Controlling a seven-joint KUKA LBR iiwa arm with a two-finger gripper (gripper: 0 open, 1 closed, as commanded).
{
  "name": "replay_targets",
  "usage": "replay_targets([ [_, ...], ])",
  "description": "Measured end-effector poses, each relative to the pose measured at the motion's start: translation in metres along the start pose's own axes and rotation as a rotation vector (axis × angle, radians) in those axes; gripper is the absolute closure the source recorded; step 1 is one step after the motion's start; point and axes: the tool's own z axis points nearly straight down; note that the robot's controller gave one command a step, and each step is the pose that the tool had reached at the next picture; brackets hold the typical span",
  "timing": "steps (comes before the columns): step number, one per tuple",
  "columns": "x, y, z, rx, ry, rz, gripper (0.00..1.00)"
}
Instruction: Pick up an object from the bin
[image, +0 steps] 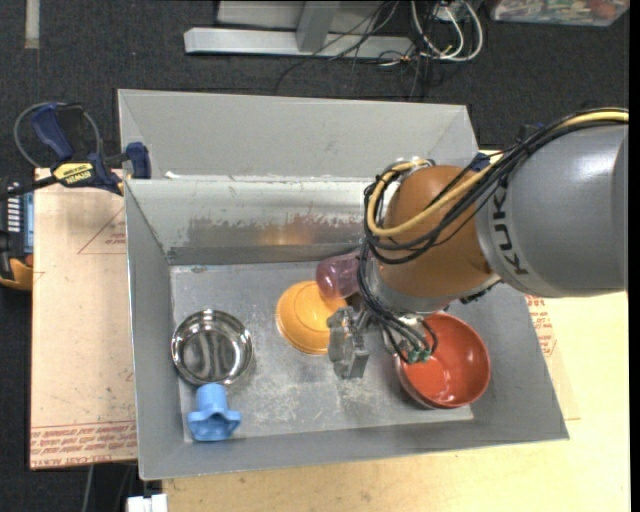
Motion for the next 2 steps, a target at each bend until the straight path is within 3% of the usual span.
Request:
replay_targets([
  [1,-0.029,-0.004,0.006,-0.001,0.001,-0.010,1.00],
  [2,-0.004,0.001,-0.097,-0.001,-0.004,0.000,1.00],
])
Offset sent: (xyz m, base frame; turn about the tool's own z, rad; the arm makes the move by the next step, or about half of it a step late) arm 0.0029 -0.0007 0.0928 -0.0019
